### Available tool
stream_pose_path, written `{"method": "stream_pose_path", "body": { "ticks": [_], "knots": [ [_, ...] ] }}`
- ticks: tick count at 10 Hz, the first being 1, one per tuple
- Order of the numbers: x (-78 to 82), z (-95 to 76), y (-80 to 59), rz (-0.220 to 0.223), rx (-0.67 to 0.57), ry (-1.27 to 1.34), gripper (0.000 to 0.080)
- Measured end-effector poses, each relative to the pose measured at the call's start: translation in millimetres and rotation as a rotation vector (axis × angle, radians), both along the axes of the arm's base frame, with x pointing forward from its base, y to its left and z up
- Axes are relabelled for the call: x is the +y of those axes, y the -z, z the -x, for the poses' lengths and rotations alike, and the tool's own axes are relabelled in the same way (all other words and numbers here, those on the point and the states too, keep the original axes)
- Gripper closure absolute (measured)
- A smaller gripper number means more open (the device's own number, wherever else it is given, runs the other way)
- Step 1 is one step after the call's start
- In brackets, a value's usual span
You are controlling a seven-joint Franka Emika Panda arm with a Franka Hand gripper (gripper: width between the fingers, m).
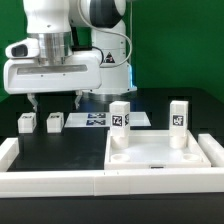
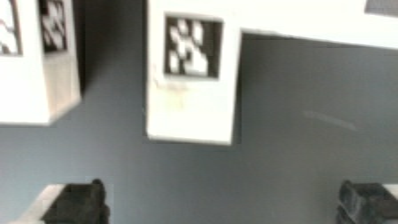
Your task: Assemble square table
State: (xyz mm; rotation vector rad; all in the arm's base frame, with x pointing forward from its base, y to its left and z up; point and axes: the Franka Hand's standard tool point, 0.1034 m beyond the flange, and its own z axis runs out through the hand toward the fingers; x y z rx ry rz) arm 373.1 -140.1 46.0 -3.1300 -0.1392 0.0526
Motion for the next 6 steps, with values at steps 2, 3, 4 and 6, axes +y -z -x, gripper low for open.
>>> {"method": "stream_pose_path", "body": {
  "ticks": [2,3,4,6],
  "knots": [
    [-0.3,14.1,4.3,-0.001,0.013,0.011,0.0150],
    [0.3,16.7,5.2,-0.002,0.017,0.011,0.0150],
    [0.3,16.4,5.1,-0.002,0.017,0.011,0.0150],
    [2.8,16.8,5.9,-0.009,0.031,0.006,0.0150]
  ]
}}
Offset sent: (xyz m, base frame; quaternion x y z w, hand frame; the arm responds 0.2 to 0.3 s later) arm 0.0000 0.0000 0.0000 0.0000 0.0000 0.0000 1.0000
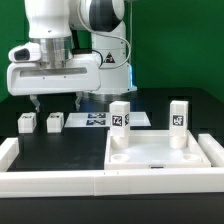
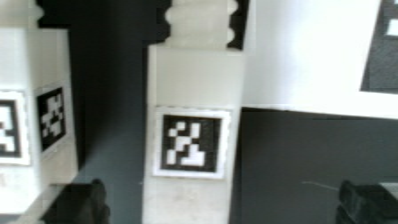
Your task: Assemble square table
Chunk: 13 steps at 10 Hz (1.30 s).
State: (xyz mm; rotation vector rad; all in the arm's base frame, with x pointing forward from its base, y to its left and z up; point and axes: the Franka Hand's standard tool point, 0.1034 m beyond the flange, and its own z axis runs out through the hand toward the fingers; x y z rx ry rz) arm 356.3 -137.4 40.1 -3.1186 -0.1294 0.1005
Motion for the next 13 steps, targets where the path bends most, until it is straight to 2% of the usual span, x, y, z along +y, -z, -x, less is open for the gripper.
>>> {"method": "stream_pose_path", "body": {
  "ticks": [2,4,5,6,8,9,13],
  "knots": [
    [2.3,2.6,6.3,0.000,0.011,-0.004,0.0150],
    [12.2,1.4,12.2,-0.035,0.118,-0.002,0.0150],
    [11.7,-2.3,11.6,-0.044,0.202,-0.004,0.0150],
    [6.9,-9.1,11.6,-0.035,0.239,-0.015,0.0150],
    [-2.4,-9.1,2.0,-0.039,0.386,-0.034,0.0150],
    [-4.5,-15.7,-5.2,-0.035,0.365,-0.031,0.0150],
    [-2.6,-14.0,-2.9,-0.038,0.362,-0.033,0.0150]
  ]
}}
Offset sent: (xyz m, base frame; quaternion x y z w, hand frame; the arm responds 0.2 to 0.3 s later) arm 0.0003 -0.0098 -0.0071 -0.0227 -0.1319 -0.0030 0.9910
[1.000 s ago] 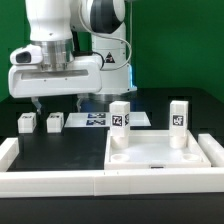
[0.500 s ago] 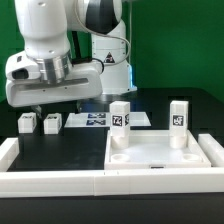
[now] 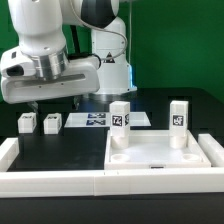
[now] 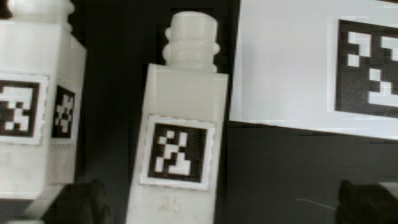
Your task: Assemble square table
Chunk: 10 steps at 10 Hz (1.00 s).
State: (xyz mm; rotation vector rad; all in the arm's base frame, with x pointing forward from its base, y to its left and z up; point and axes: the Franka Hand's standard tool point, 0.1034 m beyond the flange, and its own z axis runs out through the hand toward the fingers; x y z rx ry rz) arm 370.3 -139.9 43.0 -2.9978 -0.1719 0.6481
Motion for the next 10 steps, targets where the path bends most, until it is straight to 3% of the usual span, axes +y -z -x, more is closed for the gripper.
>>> {"method": "stream_pose_path", "body": {
  "ticks": [5,8,10],
  "knots": [
    [-3.2,7.1,8.2,0.057,0.025,0.068,0.0150],
    [-2.8,3.3,11.7,0.053,0.073,0.057,0.0150],
    [1.0,7.0,16.5,0.044,0.189,0.043,0.0150]
  ]
}}
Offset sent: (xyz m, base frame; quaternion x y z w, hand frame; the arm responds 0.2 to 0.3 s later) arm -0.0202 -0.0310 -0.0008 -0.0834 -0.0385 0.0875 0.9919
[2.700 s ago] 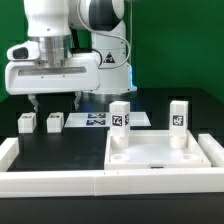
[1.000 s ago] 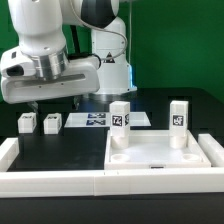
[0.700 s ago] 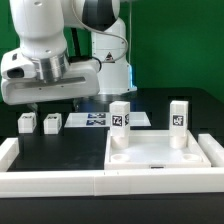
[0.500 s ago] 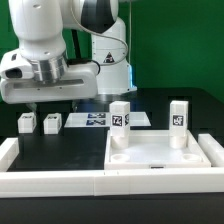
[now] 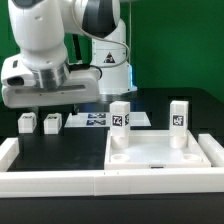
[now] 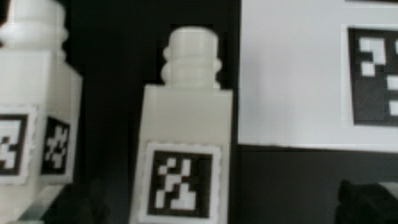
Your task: Assemble square table
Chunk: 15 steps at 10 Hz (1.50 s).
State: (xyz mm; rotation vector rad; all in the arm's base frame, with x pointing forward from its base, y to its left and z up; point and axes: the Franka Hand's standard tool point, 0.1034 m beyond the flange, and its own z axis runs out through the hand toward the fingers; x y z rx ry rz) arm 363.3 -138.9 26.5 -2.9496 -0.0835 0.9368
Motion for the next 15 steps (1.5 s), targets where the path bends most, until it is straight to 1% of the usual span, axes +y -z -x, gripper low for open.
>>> {"method": "stream_pose_path", "body": {
  "ticks": [1,2,4,6,7,8,9,10,11,15],
  "knots": [
    [-0.1,-2.2,2.5,-0.005,0.054,-0.004,0.0150],
    [-2.0,-5.0,5.4,-0.009,0.040,-0.012,0.0150],
    [-2.2,-3.3,8.8,-0.011,0.032,-0.019,0.0150],
    [-4.8,-1.1,8.7,-0.020,0.034,-0.028,0.0150],
    [-5.4,-0.5,8.6,-0.020,0.034,-0.028,0.0179],
    [-5.0,-0.7,9.5,-0.020,0.033,-0.030,0.0332],
    [-4.9,-0.6,12.3,-0.017,0.020,-0.033,0.0332],
    [-4.5,0.7,15.8,-0.014,-0.001,-0.038,0.0469],
    [-3.6,1.0,16.0,-0.012,-0.023,-0.041,0.0511],
    [-2.5,0.6,15.8,-0.017,-0.037,-0.054,0.0511]
  ]
}}
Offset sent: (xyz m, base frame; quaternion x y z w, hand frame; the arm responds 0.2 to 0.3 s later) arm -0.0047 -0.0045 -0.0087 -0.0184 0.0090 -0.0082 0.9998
